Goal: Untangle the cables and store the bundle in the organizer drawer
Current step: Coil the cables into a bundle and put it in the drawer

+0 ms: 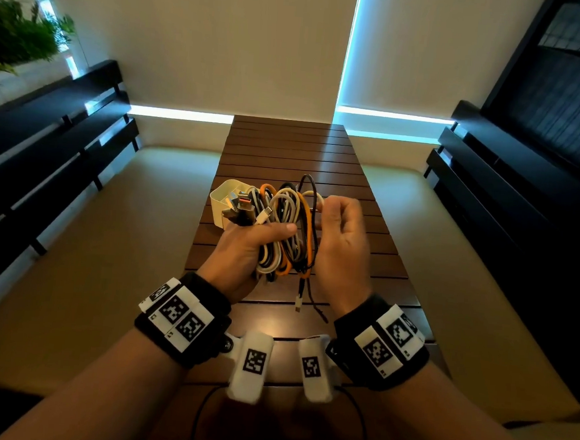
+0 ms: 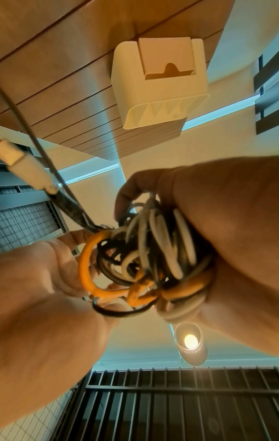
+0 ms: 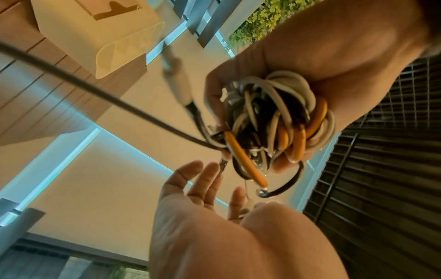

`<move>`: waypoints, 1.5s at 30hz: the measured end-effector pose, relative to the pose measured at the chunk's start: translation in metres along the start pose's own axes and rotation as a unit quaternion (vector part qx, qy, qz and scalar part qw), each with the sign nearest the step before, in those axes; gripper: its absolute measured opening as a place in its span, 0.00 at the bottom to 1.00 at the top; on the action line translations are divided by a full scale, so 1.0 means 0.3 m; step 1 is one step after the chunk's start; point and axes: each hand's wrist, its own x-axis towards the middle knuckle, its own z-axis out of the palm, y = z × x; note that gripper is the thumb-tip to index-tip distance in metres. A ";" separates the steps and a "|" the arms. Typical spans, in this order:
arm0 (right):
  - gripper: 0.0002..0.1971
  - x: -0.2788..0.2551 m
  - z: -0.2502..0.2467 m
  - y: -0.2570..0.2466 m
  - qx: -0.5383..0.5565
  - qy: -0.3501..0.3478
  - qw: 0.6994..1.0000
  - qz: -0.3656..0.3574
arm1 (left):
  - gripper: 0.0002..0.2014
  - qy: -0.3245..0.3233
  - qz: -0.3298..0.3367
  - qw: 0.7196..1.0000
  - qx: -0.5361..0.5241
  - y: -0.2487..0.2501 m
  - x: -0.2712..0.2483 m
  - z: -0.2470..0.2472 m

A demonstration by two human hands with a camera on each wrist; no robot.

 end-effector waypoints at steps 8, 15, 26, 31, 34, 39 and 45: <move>0.09 0.021 -0.012 0.011 -0.001 -0.023 0.999 0.039 | 0.20 0.011 0.007 1.000 0.007 0.015 0.014 -0.023; 0.11 0.034 -0.012 -0.024 0.085 -0.052 0.990 0.102 | 0.17 0.011 0.015 0.999 0.026 0.030 0.011 -0.021; 0.06 0.033 -0.031 -0.046 0.060 -0.113 0.988 0.081 | 0.15 0.020 0.039 0.998 0.050 0.028 0.013 -0.027; 0.04 0.051 -0.038 -0.059 0.132 -0.130 0.974 0.128 | 0.17 -0.018 0.037 0.999 0.027 0.037 -0.007 -0.017; 0.02 0.052 -0.041 -0.061 0.131 -0.138 0.973 0.133 | 0.18 -0.054 0.037 0.997 0.044 0.045 -0.016 -0.021; 0.04 0.053 -0.046 -0.077 0.068 -0.159 0.980 0.098 | 0.19 -0.084 0.038 0.993 0.070 0.061 -0.020 -0.022; 0.10 0.040 -0.036 -0.060 -0.115 -0.152 0.982 0.014 | 0.24 -0.071 0.042 0.996 0.035 0.050 -0.021 -0.001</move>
